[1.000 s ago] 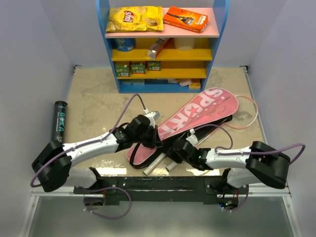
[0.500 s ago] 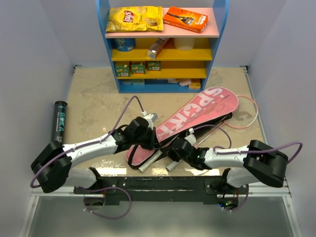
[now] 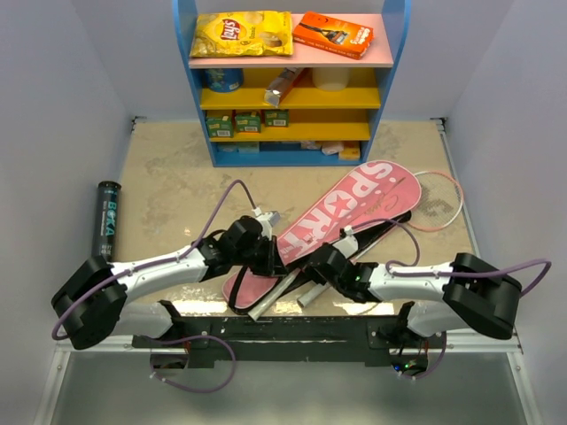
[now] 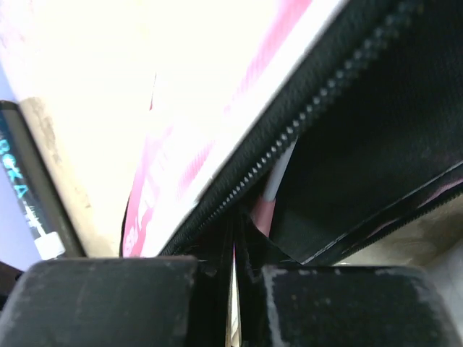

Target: Pack up the badminton gear

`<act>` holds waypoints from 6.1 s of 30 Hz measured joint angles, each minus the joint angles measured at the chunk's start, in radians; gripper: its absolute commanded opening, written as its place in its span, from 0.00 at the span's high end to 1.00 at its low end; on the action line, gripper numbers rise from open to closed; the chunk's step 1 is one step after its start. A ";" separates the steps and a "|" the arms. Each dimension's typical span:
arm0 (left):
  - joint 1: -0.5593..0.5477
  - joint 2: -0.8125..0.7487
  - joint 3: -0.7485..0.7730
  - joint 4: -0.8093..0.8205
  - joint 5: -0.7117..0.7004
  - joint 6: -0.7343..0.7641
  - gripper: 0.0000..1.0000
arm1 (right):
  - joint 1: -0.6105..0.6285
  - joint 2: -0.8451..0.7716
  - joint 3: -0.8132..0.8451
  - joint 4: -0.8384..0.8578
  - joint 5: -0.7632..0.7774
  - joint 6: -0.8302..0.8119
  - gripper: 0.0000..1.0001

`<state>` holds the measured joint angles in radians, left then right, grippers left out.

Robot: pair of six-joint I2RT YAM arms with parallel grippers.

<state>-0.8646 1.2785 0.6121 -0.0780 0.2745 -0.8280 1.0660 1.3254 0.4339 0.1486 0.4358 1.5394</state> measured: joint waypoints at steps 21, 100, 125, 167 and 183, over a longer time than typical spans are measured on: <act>-0.001 0.003 0.027 -0.037 -0.002 0.001 1.00 | 0.000 -0.065 0.001 -0.083 -0.037 -0.074 0.60; 0.080 0.099 -0.061 0.281 0.165 -0.087 1.00 | -0.156 0.192 -0.109 0.478 -0.098 -0.090 1.00; 0.111 0.140 -0.047 0.225 0.124 0.028 1.00 | -0.163 0.568 -0.136 1.115 -0.116 -0.145 1.00; 0.193 0.284 -0.043 0.232 0.252 0.052 1.00 | -0.240 -0.331 0.241 -0.700 0.009 -0.499 0.48; 0.257 0.167 -0.078 0.233 0.295 0.047 1.00 | -0.538 -0.169 0.212 -0.793 0.013 -0.494 0.49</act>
<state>-0.6071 1.4460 0.5339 0.1547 0.5694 -0.7807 0.5282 1.1564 0.6460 -0.6445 0.4484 1.0458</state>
